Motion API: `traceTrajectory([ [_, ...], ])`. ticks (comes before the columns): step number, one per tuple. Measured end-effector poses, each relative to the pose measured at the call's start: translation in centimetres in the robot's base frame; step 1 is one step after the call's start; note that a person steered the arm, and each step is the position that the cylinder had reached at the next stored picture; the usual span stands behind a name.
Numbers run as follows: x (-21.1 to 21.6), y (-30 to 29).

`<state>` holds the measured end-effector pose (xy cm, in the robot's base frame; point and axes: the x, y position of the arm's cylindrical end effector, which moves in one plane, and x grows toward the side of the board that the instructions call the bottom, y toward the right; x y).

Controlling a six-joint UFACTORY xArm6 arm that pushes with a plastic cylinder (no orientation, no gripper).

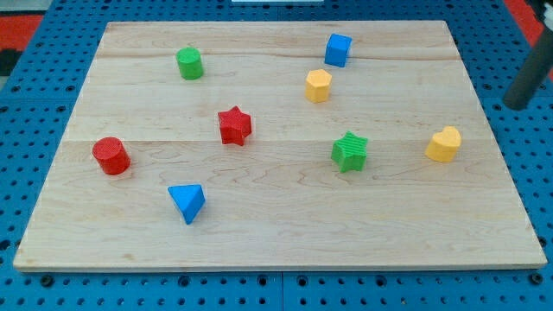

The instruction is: Move yellow heart towards the center

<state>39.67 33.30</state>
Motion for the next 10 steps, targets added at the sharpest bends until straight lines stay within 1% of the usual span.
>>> traceTrajectory([
  [1, 2.1, 0.0],
  [2, 6.0, 0.0],
  [3, 8.5, -3.9],
  [4, 8.9, -10.5],
  [5, 7.3, -12.5],
  [6, 5.7, -13.0],
  [8, 4.6, -9.8],
  [10, 3.4, -10.0],
])
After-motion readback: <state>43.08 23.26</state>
